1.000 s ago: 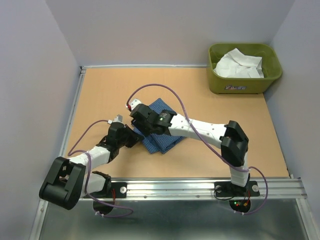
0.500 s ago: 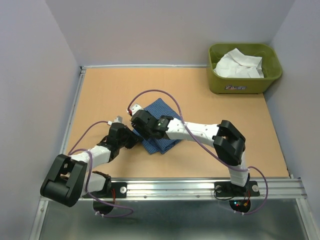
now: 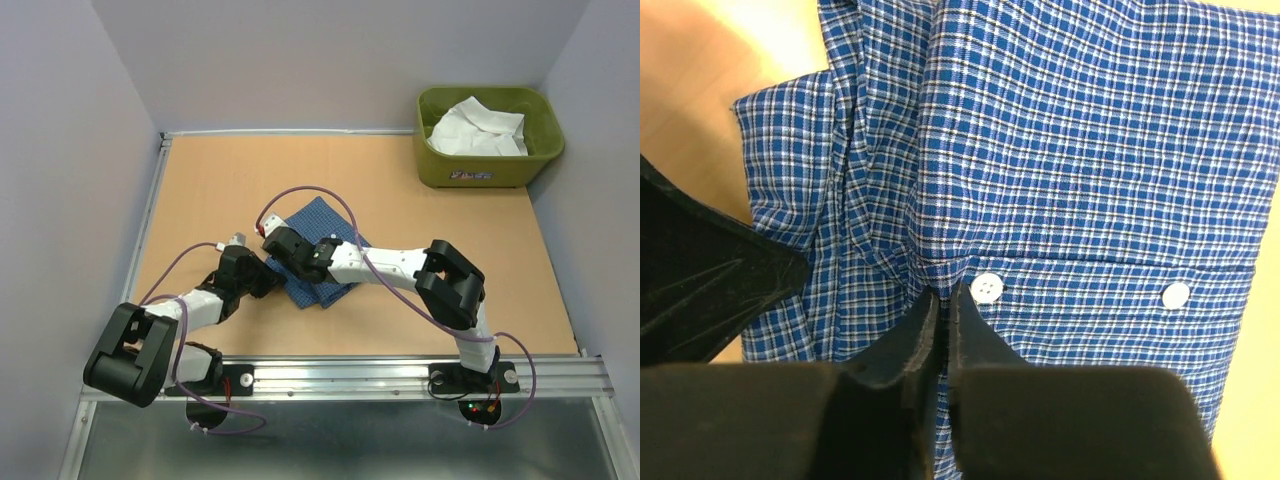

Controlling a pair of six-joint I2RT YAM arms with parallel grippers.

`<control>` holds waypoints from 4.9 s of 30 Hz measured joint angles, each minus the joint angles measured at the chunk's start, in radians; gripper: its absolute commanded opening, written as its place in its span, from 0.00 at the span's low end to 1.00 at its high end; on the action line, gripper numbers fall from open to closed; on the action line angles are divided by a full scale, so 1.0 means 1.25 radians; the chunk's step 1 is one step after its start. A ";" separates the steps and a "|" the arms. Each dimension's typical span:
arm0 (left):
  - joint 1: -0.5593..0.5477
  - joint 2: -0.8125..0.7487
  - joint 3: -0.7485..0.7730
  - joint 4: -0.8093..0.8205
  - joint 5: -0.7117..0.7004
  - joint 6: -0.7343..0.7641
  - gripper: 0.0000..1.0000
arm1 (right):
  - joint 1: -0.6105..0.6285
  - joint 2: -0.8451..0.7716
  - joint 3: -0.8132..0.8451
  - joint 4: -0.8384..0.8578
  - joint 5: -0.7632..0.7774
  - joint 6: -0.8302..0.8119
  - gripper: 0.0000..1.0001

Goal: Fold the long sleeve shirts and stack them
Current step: Fold the shirt

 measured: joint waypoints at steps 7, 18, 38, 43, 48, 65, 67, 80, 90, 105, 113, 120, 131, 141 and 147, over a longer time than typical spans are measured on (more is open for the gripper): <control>0.000 0.015 0.000 0.008 0.002 0.000 0.02 | 0.000 -0.007 -0.006 0.009 -0.022 -0.017 0.01; 0.000 0.016 0.000 0.013 0.004 0.000 0.02 | 0.000 -0.067 -0.024 0.014 -0.087 -0.027 0.01; 0.000 -0.104 0.000 -0.072 -0.023 -0.009 0.57 | 0.000 -0.121 -0.085 0.027 -0.125 -0.032 0.65; 0.011 -0.228 0.014 -0.182 -0.073 -0.010 0.79 | -0.006 -0.203 -0.085 0.027 -0.110 -0.001 0.65; 0.032 -0.300 0.068 -0.295 -0.110 0.004 0.73 | -0.051 -0.292 -0.113 0.034 -0.164 0.070 0.62; 0.018 0.000 0.334 -0.183 0.014 0.043 0.13 | -0.188 -0.405 -0.326 0.142 -0.566 0.279 0.17; 0.018 0.049 0.336 -0.153 0.023 0.042 0.10 | -0.197 -0.389 -0.339 0.183 -0.619 0.302 0.13; 0.042 0.332 0.287 0.027 0.037 0.004 0.05 | -0.267 -0.148 -0.503 0.419 -0.842 0.396 0.01; 0.067 0.378 0.312 0.080 0.063 0.014 0.13 | -0.300 -0.194 -0.539 0.468 -0.882 0.407 0.03; -0.046 0.130 0.358 -0.120 0.027 0.114 0.25 | -0.575 -0.363 -0.568 0.462 -0.907 0.407 0.12; -0.209 0.148 0.325 -0.161 0.059 0.099 0.14 | -0.580 -0.309 -0.657 0.459 -0.902 0.397 0.11; -0.215 0.188 0.238 -0.178 0.085 0.066 0.11 | -0.595 -0.321 -0.710 0.455 -0.865 0.397 0.10; -0.194 0.078 0.240 -0.243 0.067 0.063 0.20 | -0.595 -0.428 -0.653 0.424 -0.858 0.401 0.18; 0.022 0.032 0.342 -0.172 -0.002 0.066 0.18 | -0.527 -0.276 -0.383 0.596 -0.898 0.510 0.18; 0.036 0.181 0.368 -0.078 -0.007 0.065 0.15 | -0.500 -0.087 -0.357 0.743 -0.922 0.584 0.14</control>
